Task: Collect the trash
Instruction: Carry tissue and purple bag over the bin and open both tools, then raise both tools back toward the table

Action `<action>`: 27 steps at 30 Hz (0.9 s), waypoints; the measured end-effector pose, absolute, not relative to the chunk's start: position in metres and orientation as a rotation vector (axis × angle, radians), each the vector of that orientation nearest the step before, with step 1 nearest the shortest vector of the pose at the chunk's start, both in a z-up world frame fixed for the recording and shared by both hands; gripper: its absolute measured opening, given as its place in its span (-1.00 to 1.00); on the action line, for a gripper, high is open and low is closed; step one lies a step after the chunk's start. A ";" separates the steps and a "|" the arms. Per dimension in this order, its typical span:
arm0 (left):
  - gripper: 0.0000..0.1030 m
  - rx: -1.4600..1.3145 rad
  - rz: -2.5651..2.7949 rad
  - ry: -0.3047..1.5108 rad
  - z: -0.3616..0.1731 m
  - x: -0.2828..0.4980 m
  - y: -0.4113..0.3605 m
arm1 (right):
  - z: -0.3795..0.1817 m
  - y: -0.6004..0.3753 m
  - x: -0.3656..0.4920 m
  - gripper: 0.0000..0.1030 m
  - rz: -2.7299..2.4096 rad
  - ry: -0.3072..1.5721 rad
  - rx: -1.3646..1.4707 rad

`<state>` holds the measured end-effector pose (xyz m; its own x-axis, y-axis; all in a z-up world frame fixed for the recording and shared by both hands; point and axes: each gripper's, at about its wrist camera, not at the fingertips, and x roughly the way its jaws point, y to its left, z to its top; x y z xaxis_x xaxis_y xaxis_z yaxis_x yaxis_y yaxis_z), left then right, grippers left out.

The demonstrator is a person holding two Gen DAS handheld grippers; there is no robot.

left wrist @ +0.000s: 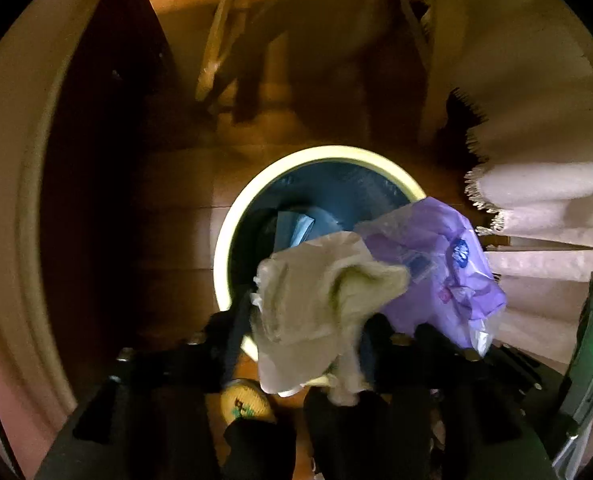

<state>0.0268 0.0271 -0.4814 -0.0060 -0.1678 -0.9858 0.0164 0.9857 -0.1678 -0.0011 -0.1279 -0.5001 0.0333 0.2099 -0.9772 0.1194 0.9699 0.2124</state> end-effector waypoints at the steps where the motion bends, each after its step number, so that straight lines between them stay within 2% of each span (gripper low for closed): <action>1: 0.44 -0.118 -0.141 1.576 -0.489 0.029 0.027 | -0.504 -0.128 0.003 -0.53 0.074 1.543 0.266; 2: 0.63 -0.113 -0.132 1.571 -0.496 0.031 0.027 | -0.512 -0.128 0.007 -0.26 0.070 1.539 0.264; 3: 0.66 -0.106 -0.122 1.564 -0.499 0.033 0.029 | -0.518 -0.129 0.010 -0.12 0.068 1.527 0.265; 4: 0.67 -0.096 -0.111 1.559 -0.503 0.034 0.031 | -0.521 -0.130 0.014 0.14 0.070 1.516 0.265; 5: 0.67 -0.091 -0.106 1.559 -0.506 0.035 0.031 | -0.524 -0.129 0.015 0.26 0.071 1.503 0.265; 12: 0.67 -0.065 -0.055 1.577 -0.504 0.030 0.049 | -0.522 -0.133 0.019 0.26 0.040 1.488 0.292; 16: 0.67 -0.075 -0.040 1.575 -0.485 0.025 0.057 | -0.495 -0.134 0.015 0.26 0.033 1.466 0.318; 22: 0.67 -0.043 -0.025 1.546 -0.426 0.015 0.057 | -0.440 -0.139 0.007 0.26 0.022 1.450 0.322; 27: 0.67 -0.038 -0.043 1.507 -0.349 0.006 0.058 | -0.366 -0.144 -0.005 0.26 0.019 1.407 0.338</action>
